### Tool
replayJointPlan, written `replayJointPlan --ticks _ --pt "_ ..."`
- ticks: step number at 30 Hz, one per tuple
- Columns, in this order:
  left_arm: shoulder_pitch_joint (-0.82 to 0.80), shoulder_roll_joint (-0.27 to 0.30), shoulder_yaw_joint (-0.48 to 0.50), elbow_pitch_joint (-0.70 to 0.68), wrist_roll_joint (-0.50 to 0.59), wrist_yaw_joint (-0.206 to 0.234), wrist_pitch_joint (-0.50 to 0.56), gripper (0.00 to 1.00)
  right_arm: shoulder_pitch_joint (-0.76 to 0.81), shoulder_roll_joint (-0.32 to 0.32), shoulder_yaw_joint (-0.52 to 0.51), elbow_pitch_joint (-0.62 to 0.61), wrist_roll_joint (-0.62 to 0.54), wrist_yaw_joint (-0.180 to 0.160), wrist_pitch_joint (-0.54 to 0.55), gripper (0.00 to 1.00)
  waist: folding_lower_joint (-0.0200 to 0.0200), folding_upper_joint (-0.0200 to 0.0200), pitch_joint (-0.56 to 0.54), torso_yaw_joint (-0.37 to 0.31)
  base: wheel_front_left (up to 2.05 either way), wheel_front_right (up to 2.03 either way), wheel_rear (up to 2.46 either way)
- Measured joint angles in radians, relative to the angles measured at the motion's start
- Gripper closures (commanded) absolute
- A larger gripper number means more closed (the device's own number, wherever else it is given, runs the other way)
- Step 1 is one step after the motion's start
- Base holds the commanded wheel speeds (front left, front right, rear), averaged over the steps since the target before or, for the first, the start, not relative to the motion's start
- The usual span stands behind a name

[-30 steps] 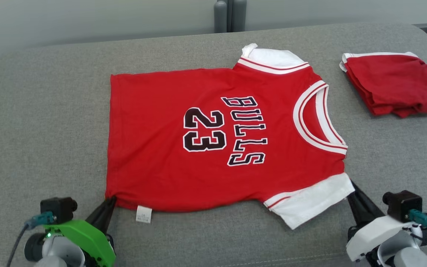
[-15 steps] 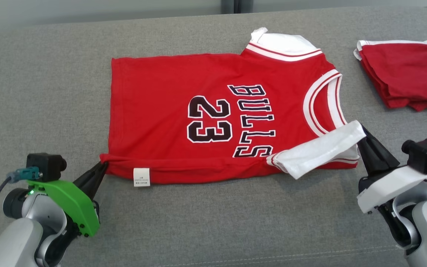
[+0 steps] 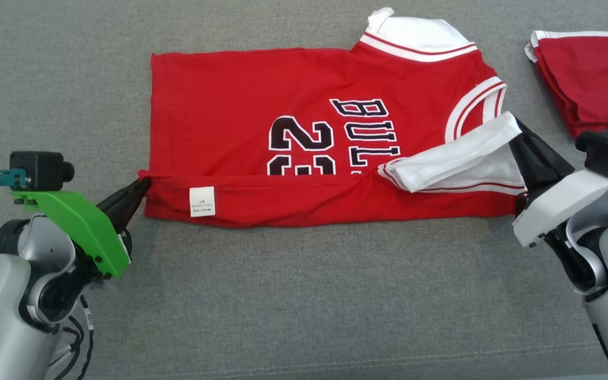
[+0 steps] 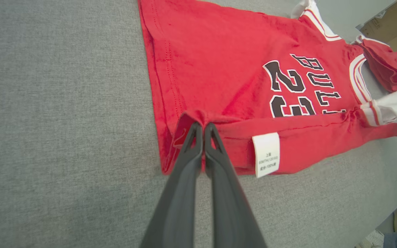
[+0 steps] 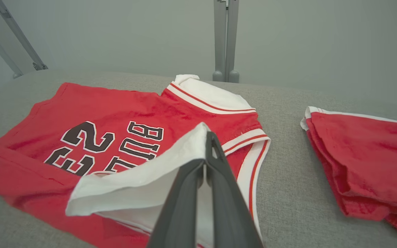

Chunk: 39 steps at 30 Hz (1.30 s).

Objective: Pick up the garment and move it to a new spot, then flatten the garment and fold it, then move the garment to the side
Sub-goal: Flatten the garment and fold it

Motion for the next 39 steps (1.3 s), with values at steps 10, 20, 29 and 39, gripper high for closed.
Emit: replayJointPlan --ticks 10,20,29,39 --pt "-0.065 -0.002 0.019 0.017 -0.039 0.041 0.087 1.00 -0.100 -0.006 0.018 0.054 0.002 0.010 0.038 1.00 0.0000 0.0000 0.038 -0.019 0.00 0.00 0.00" --pt "-0.105 0.003 0.015 0.031 -0.042 0.064 0.139 1.00 -0.191 -0.008 0.027 0.102 -0.007 0.014 0.058 1.00 0.0000 0.0000 0.058 -0.029 0.00 0.00 0.00" --pt "-0.130 -0.008 0.017 0.063 -0.028 0.100 0.132 0.60 -0.224 -0.003 0.048 0.157 -0.048 0.013 0.049 0.00 0.0000 0.0000 0.072 -0.032 0.00 0.00 0.00" --pt "-0.148 0.000 0.062 0.058 0.029 0.107 0.015 0.00 -0.239 0.016 0.036 0.184 -0.071 -0.016 -0.020 0.00 0.0000 0.0000 0.064 -0.038 0.00 0.00 0.00"
